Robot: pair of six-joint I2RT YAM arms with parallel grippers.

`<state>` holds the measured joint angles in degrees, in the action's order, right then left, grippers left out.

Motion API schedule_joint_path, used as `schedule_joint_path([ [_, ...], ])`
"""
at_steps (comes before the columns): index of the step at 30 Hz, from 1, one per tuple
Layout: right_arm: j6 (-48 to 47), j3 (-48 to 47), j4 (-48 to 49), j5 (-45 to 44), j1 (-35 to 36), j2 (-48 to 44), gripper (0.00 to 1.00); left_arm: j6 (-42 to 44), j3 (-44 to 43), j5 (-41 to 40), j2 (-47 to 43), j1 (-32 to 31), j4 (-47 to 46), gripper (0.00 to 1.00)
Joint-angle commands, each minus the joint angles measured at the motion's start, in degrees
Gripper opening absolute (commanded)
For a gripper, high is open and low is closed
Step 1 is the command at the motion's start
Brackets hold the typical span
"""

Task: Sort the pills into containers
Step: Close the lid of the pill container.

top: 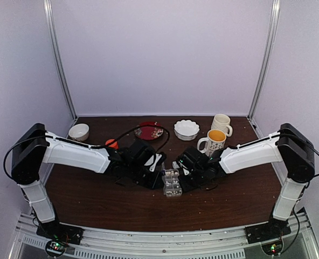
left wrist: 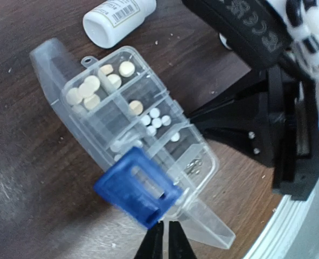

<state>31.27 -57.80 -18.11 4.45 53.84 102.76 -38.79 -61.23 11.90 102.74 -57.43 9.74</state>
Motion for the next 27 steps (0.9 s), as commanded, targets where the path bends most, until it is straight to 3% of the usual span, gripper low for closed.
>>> schedule_joint_path([
  [1, 1.1, 1.4, 1.7, 1.9, -0.2, -0.5, 0.0, -0.3, -2.8, -2.0, 0.9, -0.3, -0.3, 0.14],
  [4, 2.1, 2.1, 2.9, 1.9, -0.3, -0.7, 0.0, 0.5, -6.7, -2.0, 3.5, -0.3, 2.7, 0.37],
  [8, 3.2, 3.3, 4.3, 2.1, -0.3, -1.1, 0.0, 1.2, -10.3, -3.0, 6.6, -0.3, 6.4, 0.5],
  [19, 9.3, 11.4, 15.9, 8.1, -0.1, -4.2, 0.0, 3.2, -16.1, -7.4, 11.8, -0.3, 13.8, 0.53],
  [27, 7.1, 11.3, 7.8, -1.0, -0.2, -10.2, 0.0, 5.0, -21.1, -10.8, 16.2, -0.3, 20.0, 0.55],
])
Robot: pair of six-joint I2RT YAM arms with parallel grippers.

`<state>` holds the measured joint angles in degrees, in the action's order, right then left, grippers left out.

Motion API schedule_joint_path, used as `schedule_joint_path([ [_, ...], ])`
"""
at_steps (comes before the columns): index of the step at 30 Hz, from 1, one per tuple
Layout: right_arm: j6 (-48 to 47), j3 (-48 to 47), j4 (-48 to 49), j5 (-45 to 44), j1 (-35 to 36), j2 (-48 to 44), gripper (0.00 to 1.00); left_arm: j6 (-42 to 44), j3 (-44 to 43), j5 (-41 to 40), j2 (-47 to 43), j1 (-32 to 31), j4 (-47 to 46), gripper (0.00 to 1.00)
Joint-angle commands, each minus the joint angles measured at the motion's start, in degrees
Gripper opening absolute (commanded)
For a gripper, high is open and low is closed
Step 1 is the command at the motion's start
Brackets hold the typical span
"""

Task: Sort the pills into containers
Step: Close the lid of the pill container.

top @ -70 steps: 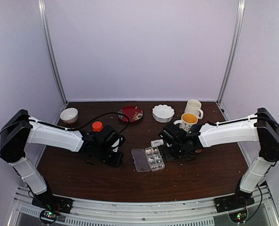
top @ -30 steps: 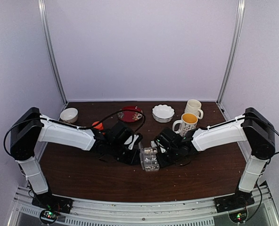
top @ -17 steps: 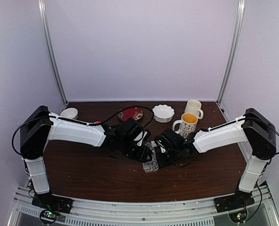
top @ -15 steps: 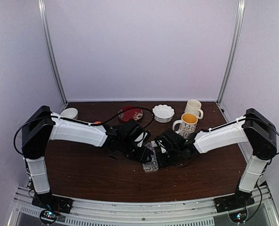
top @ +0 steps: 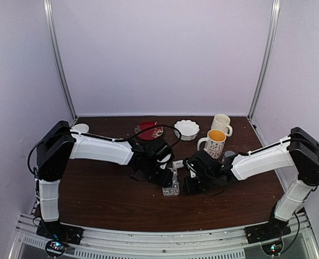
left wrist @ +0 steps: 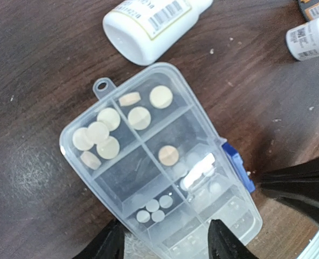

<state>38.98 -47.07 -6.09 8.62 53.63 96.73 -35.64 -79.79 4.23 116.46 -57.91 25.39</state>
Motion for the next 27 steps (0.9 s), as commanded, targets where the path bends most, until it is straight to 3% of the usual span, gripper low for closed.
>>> schedule_joint_path([
  [1, -0.8, 0.6, -4.5, -5.8, 0.0, -5.1, 0.0, 1.9, -2.9, -3.3, 2.9, 0.2, 4.8, 0.55],
  [4, -1.0, 1.6, -2.9, -6.6, -0.1, -7.6, 0.08, 2.0, -4.1, -3.3, 4.2, 0.2, 5.8, 0.56],
  [10, -1.0, 1.6, 2.7, -3.9, -0.2, -7.6, 0.1, 2.3, -4.2, -3.0, 4.9, 0.2, 6.4, 0.52],
  [13, -2.0, -0.9, 1.6, -4.0, -0.8, -5.5, 0.27, 2.5, -4.2, -2.6, 4.9, 0.2, 6.6, 0.46],
  [22, -1.3, -4.1, 2.8, -2.0, -3.1, -0.5, 0.3, 2.3, -3.2, -1.8, 4.5, 0.2, 6.7, 0.38],
  [27, -1.5, -5.8, 3.6, 0.0, -3.4, 1.6, 0.37, 2.4, -3.2, -1.7, 4.4, 0.2, 6.7, 0.38],
])
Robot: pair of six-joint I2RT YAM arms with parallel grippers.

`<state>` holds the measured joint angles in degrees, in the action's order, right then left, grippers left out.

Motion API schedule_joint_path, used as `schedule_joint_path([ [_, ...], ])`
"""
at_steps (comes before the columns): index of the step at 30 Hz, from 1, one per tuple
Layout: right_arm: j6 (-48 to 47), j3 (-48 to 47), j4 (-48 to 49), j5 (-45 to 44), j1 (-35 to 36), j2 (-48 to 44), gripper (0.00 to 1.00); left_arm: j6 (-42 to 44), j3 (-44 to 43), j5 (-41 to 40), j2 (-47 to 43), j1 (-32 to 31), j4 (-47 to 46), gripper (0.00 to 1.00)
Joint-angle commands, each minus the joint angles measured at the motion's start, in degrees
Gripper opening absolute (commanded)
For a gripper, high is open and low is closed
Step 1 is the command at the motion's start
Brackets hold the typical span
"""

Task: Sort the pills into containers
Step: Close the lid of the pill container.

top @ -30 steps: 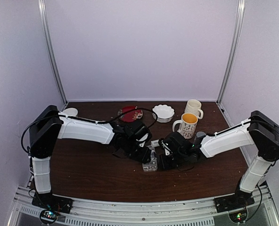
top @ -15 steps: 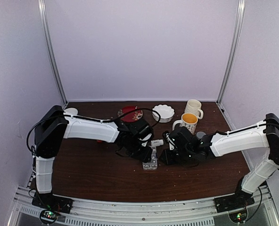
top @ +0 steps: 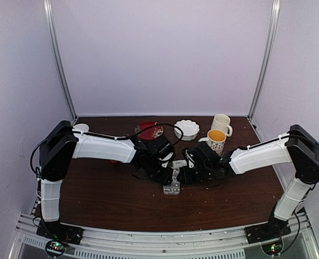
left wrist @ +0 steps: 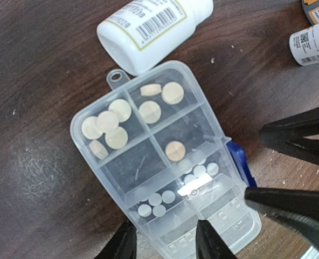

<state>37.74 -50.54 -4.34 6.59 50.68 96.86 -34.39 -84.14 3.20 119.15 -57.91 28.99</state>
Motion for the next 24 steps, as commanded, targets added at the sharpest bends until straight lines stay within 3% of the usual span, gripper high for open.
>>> schedule_joint_path([
  [1, -0.2, -2.5, 2.2, 2.2, -0.5, 1.7, 0.39, 1.2, 1.2, -0.6, 1.7, 0.2, 3.1, 0.38],
  [4, 0.0, -2.8, 2.0, 1.9, -0.6, 2.4, 0.48, 1.2, 1.3, -0.4, 1.7, 0.2, 3.1, 0.38],
  [7, -0.3, -3.4, -1.2, -0.4, -0.7, 3.3, 0.5, 1.1, 1.3, -0.5, 1.8, 0.2, 3.2, 0.38],
  [15, 0.1, -0.3, -3.9, -6.0, -1.0, 0.7, 0.17, 1.1, 1.1, -0.8, 1.7, 0.2, 3.1, 0.38],
  [24, -1.3, -0.3, -4.8, -5.1, -1.0, 2.1, 0.09, 1.0, 0.8, 0.2, 2.1, 0.2, 2.7, 0.37],
])
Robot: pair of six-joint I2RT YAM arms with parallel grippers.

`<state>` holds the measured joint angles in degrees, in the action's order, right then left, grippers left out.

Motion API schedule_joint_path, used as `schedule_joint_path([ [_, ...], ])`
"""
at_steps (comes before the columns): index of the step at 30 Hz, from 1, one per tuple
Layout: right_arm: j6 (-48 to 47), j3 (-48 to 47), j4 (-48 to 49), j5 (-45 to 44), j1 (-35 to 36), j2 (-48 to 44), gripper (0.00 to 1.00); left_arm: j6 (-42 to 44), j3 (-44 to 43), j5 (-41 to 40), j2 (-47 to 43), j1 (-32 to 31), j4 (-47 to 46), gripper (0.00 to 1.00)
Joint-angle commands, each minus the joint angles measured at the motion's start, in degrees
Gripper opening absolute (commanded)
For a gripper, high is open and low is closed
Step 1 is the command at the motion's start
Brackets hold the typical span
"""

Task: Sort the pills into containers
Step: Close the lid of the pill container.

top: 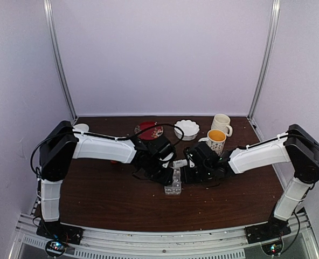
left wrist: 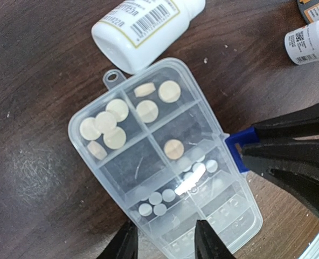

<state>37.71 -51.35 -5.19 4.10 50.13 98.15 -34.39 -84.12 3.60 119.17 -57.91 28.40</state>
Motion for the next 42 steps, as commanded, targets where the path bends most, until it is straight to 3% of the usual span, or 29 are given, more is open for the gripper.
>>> schedule_joint_path([
  [1, -1.5, 0.3, -4.7, -3.5, -0.5, 1.0, 0.11, 0.9, 0.8, -0.1, 2.2, 0.2, 3.3, 0.37],
  [4, -2.0, -0.2, -6.8, -6.4, -0.5, 1.0, 0.34, 0.7, 1.0, 0.1, 2.1, 0.2, 3.3, 0.36],
  [8, -2.4, 1.1, -7.0, -7.4, -0.5, -0.5, 0.37, 0.6, 1.3, 0.2, 2.0, 0.2, 3.3, 0.35],
  [16, -3.2, 1.7, -7.3, -7.5, -0.6, -2.0, 0.33, 0.6, 1.3, 0.2, 2.0, 0.2, 3.3, 0.35],
  [25, -2.9, 0.5, -4.3, -2.1, -0.5, 0.2, 0.02, 0.3, 1.2, 0.5, 2.0, 0.2, 3.0, 0.32],
  [35, -2.8, -0.9, -2.7, 0.5, -0.5, 4.0, 0.0, -0.2, 1.5, 1.4, 2.3, 0.2, 2.3, 0.31],
  [42, -1.2, -1.3, 4.3, 9.2, -0.5, 8.0, 0.0, -0.3, 1.3, 2.8, 3.0, 0.2, 1.7, 0.3],
])
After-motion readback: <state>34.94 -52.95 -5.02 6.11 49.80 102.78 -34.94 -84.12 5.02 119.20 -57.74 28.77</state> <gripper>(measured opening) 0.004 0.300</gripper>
